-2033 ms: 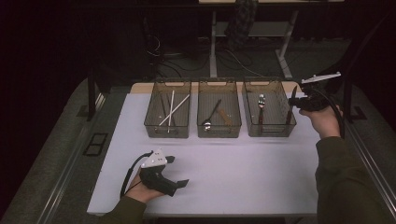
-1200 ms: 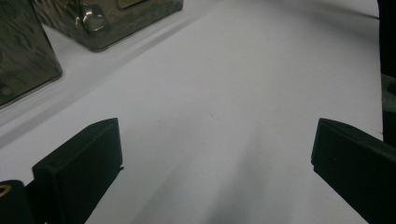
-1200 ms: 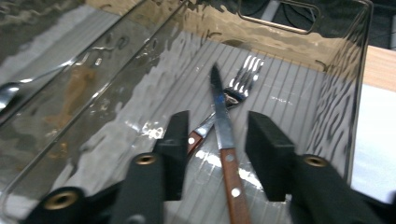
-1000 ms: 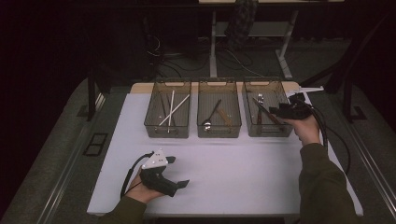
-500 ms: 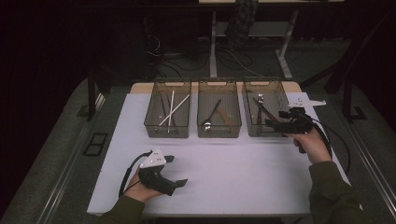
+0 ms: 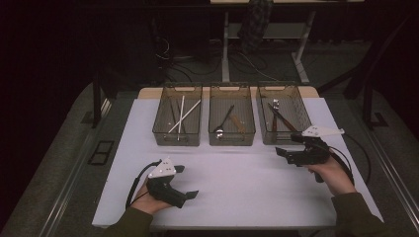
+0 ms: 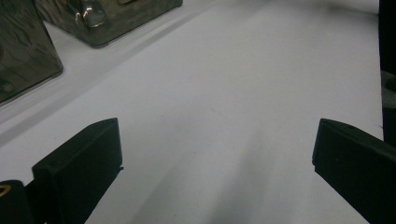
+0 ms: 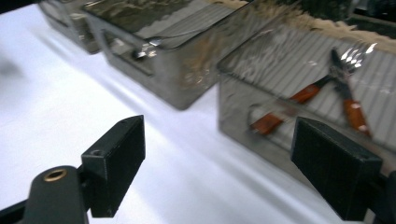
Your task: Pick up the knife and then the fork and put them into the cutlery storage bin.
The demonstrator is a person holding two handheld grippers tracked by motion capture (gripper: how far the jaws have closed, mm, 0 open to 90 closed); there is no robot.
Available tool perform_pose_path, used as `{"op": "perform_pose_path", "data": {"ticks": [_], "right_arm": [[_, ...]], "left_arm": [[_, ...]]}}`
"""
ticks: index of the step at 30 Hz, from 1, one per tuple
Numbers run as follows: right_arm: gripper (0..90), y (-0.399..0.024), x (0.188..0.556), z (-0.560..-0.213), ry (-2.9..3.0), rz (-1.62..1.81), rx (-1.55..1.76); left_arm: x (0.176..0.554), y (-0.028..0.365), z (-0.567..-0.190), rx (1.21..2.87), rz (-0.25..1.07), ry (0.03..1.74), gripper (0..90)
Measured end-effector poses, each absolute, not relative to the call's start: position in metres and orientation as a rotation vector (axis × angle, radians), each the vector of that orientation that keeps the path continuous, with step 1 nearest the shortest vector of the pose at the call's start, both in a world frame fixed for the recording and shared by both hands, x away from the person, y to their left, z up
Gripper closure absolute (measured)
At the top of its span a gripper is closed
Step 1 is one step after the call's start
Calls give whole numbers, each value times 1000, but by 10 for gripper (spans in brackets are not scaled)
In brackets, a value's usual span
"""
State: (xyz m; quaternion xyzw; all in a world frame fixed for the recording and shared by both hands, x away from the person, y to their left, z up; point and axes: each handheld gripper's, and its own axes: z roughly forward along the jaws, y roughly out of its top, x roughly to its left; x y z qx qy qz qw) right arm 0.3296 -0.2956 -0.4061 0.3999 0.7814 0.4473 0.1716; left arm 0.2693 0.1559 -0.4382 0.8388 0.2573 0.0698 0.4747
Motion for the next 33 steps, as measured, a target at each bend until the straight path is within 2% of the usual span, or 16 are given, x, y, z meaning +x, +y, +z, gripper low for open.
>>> {"op": "perform_pose_path", "data": {"ticks": [4,20,33], "right_arm": [[148,-295,315,-411,2229,1325,1125],[148,-294,269,-430,2278,1374,1037],[148,-292,257,-442,2306,1374,1014]], "left_arm": [[270,156,-438,2052,168,632,0],[269,155,-438,2051,172,627,0],[269,155,-438,2053,171,629,0]]}}
